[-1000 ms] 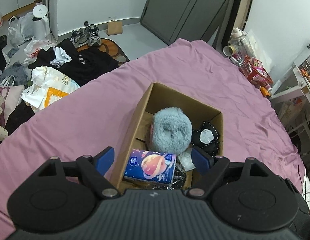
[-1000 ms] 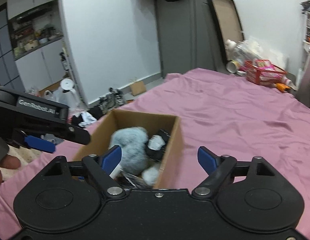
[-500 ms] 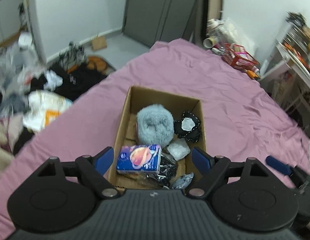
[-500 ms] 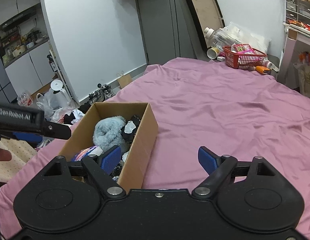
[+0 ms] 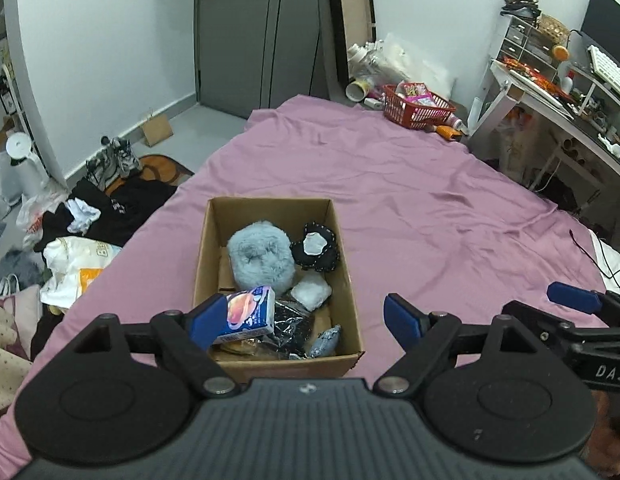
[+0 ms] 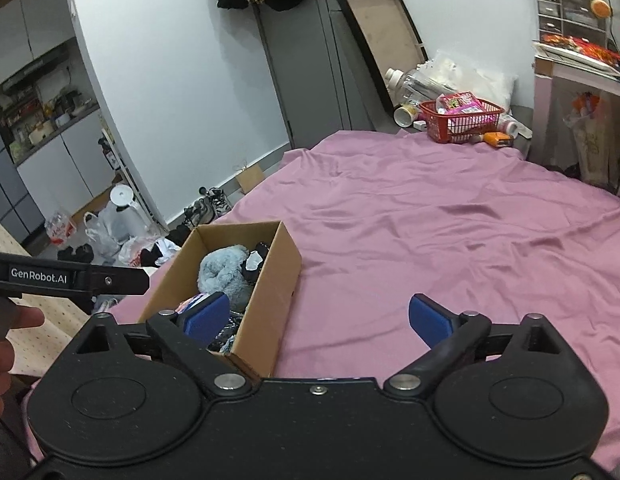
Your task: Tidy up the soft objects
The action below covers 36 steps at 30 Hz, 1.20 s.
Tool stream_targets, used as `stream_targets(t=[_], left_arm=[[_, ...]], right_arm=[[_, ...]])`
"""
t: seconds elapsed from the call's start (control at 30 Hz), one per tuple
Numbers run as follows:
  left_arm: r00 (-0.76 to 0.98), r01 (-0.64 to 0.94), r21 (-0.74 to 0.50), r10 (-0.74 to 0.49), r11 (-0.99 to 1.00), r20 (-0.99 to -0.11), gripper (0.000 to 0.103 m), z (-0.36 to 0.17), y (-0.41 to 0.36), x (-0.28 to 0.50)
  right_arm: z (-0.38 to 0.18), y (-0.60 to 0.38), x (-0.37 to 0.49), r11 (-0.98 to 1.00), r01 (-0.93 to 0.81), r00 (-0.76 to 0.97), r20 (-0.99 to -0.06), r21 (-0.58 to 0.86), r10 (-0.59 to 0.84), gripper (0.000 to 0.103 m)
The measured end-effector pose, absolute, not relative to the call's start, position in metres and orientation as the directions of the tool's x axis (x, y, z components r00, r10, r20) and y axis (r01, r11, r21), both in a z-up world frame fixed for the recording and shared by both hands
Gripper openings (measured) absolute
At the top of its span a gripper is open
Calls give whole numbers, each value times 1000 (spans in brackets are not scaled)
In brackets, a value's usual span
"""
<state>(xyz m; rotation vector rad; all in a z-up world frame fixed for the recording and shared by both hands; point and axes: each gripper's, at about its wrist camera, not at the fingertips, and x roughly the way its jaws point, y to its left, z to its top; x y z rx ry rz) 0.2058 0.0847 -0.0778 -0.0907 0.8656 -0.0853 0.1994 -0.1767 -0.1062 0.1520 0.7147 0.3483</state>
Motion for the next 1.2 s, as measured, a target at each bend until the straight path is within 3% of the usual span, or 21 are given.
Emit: stream_targets(t=[0.33, 0.43, 0.67, 1.2], left_arm=[[689, 87, -109, -138, 990, -711, 84, -59, 93, 173], [669, 83, -80, -115, 993, -735, 84, -66, 98, 161], [669, -45, -95, -41, 994, -743, 84, -51, 115, 147], [710, -31, -106, -52, 994, -703, 84, -40, 69, 87]], right_arm=[[-93, -196, 180, 926, -245, 699, -609, 289, 375, 102], [-92, -197, 174, 927, -246, 699, -611, 283, 372, 103], [-100, -196, 158, 926, -236, 677, -634, 294, 373, 103], [-86, -189, 114, 933, -268, 681, -637, 240, 360, 103]])
